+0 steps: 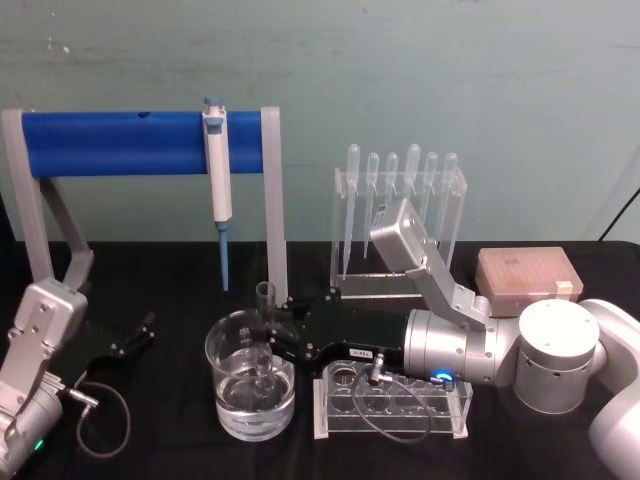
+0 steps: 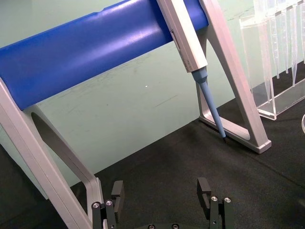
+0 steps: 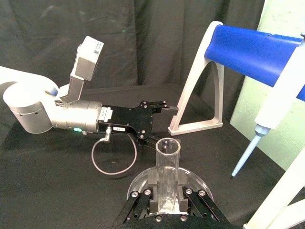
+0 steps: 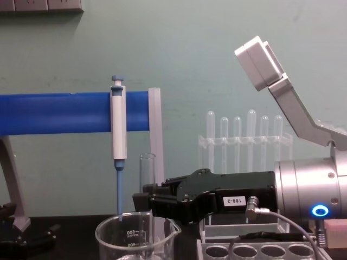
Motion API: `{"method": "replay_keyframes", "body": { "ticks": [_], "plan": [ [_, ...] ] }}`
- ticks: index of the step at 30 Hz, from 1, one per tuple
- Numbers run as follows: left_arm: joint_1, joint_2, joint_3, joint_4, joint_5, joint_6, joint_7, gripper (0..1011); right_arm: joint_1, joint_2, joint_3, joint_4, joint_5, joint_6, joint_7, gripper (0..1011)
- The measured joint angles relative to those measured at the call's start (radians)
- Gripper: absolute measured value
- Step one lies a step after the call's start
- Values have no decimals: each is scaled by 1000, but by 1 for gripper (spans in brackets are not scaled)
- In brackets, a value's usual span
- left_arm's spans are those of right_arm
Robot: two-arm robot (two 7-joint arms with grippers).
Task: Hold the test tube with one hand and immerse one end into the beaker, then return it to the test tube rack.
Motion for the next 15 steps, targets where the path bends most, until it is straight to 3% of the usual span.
{"method": "replay_keyframes", "body": {
  "ticks": [15],
  "plan": [
    [0, 0, 0, 0, 0, 0, 0, 1000, 0, 0, 0, 0, 0, 0, 0, 224]
  ]
}}
